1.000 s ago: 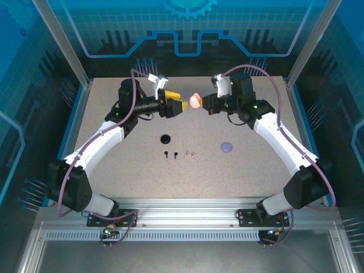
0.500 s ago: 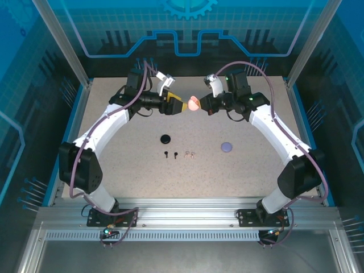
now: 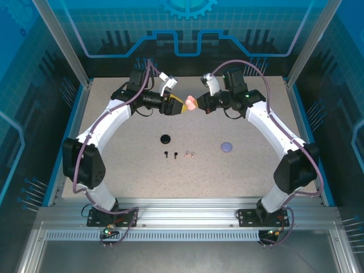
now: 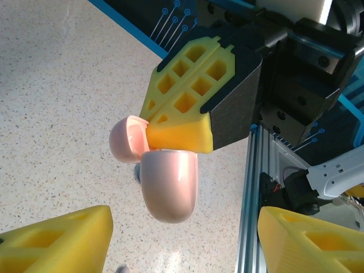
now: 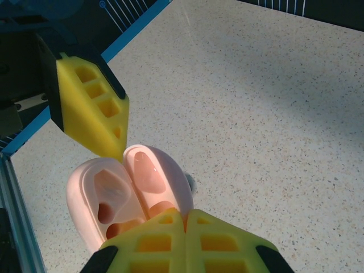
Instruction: Insert wireless bluetooth earbuds into charging case
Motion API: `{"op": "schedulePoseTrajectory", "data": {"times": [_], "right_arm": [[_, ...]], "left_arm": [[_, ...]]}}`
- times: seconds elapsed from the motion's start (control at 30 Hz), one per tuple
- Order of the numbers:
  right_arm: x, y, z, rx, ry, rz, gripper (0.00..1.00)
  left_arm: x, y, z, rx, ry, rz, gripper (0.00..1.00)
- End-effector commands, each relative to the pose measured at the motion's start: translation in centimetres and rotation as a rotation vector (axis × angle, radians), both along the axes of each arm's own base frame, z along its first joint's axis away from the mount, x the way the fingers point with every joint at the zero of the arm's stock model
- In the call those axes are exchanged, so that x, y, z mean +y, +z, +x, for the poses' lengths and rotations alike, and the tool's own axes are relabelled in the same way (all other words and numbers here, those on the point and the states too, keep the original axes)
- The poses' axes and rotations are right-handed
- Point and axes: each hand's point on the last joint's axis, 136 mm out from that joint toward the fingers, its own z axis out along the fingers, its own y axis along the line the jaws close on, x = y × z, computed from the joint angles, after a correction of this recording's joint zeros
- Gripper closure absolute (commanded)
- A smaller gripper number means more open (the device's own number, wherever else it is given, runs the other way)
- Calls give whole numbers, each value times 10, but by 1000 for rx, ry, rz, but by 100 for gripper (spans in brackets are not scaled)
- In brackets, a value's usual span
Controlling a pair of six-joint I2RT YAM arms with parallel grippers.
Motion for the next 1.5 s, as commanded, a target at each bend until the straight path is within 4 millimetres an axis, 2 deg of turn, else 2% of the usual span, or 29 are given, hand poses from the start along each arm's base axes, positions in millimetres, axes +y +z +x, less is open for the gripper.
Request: {"op": "schedulePoseTrajectory", "data": {"times": [0.0, 0.6, 1.47], "right_arm": [[11, 10, -3, -4, 44, 19, 100], [27, 3, -9, 10, 86, -4, 100], [33, 4, -14, 5, 98, 0, 100]], "left_arm": [[-3, 0, -5, 13, -48, -6, 32], [-5, -2, -4, 22, -66, -3, 42], [-13, -7, -8, 36, -92, -4, 73]]}}
